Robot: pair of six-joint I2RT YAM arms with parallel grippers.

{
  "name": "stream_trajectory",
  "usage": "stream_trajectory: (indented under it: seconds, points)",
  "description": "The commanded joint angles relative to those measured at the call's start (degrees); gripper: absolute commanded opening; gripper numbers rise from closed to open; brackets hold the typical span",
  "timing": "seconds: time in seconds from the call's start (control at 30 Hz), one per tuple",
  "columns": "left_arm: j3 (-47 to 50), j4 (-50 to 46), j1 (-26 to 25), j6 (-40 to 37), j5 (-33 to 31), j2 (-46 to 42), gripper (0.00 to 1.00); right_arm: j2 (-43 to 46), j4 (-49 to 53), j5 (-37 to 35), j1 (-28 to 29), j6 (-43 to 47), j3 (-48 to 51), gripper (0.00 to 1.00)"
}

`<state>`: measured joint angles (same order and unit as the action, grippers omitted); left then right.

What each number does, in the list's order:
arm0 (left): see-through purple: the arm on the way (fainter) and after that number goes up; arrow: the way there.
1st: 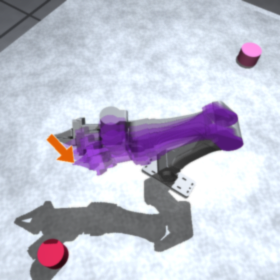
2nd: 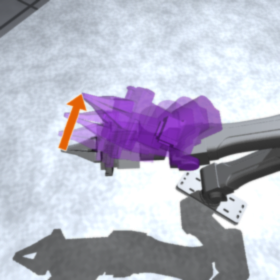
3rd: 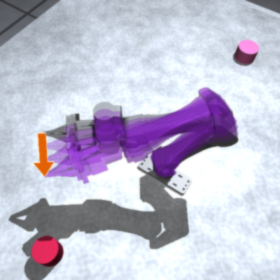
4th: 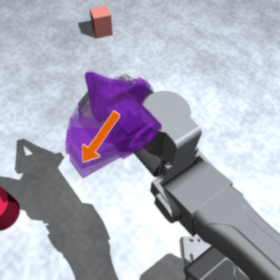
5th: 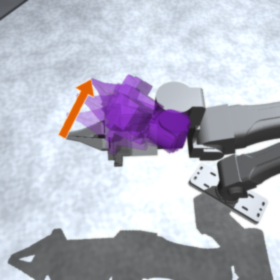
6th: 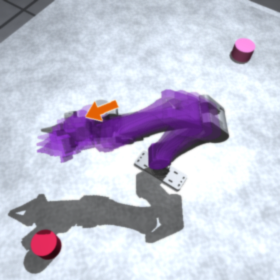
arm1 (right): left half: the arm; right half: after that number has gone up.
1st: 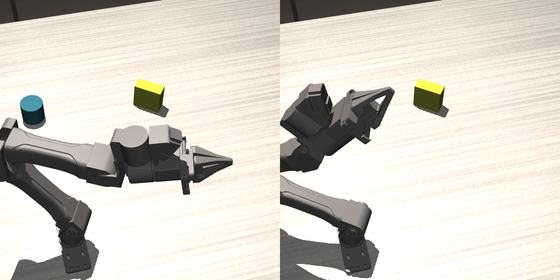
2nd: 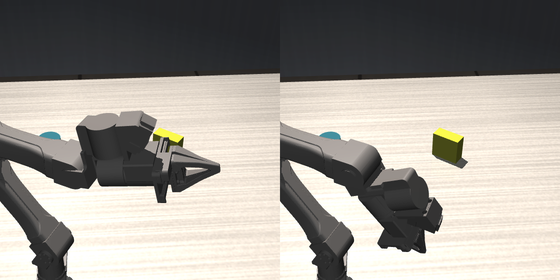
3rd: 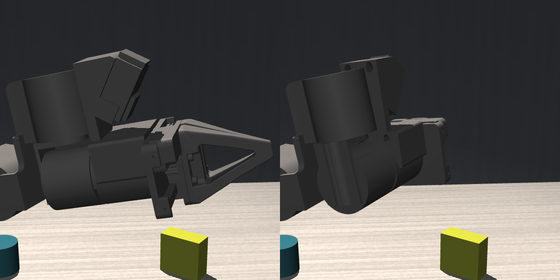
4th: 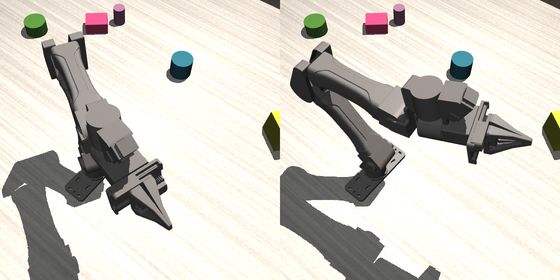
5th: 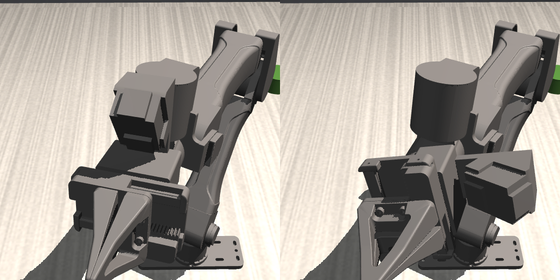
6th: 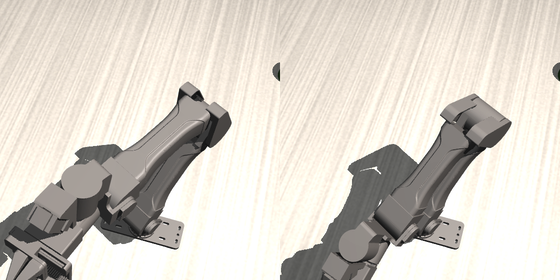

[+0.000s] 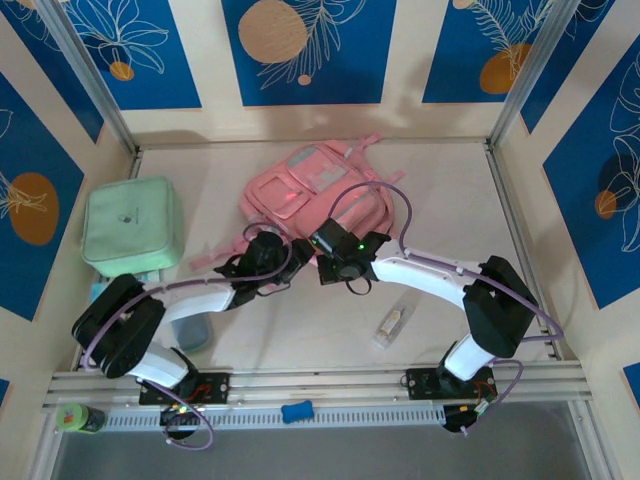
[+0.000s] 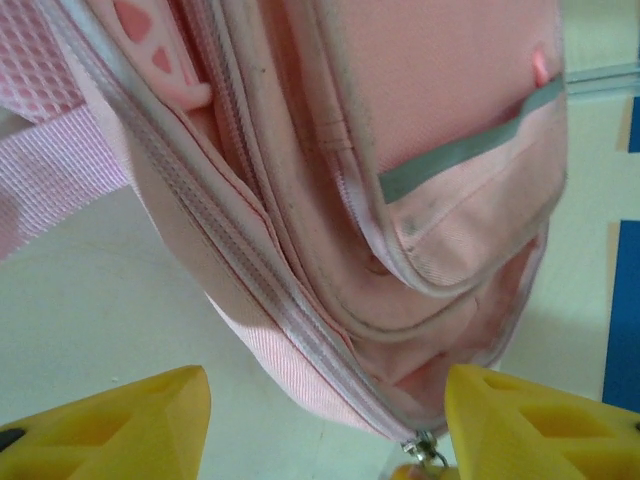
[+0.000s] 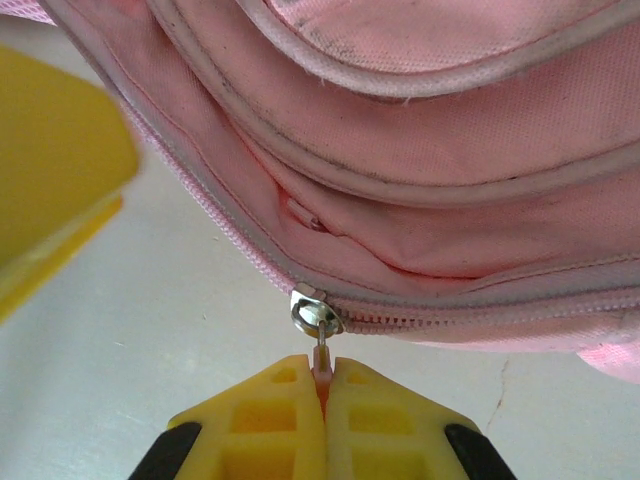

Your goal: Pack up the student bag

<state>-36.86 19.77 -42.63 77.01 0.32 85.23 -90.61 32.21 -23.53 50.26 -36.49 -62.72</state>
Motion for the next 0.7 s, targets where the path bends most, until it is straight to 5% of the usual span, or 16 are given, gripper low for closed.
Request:
stream_trajectory:
  seconds: [0.0, 0.17, 0.47, 0.67]
  points:
    - [-2.1, 5.9, -1.0, 7.0, -6.1, 4.2, 0.59, 1.2, 0.1, 0.0, 0.4, -1.3, 0.6, 0.0]
    - [-6.4, 1.9, -3.4, 6.6, -11.1, 7.3, 0.47, 1.0, -0.3, -0.1, 0.4, -1.2, 0.8, 0.0]
    - [-8.5, -4.2, -3.7, 0.2, -17.8, 6.0, 0.01, 1.3, 2.9, -1.3, 0.6, -1.4, 0.8, 0.0]
    - [-6.1, -5.6, -0.7, -4.6, -17.1, 2.3, 0.0, 2.1, 9.3, -4.3, 0.8, -2.1, 0.6, 0.0]
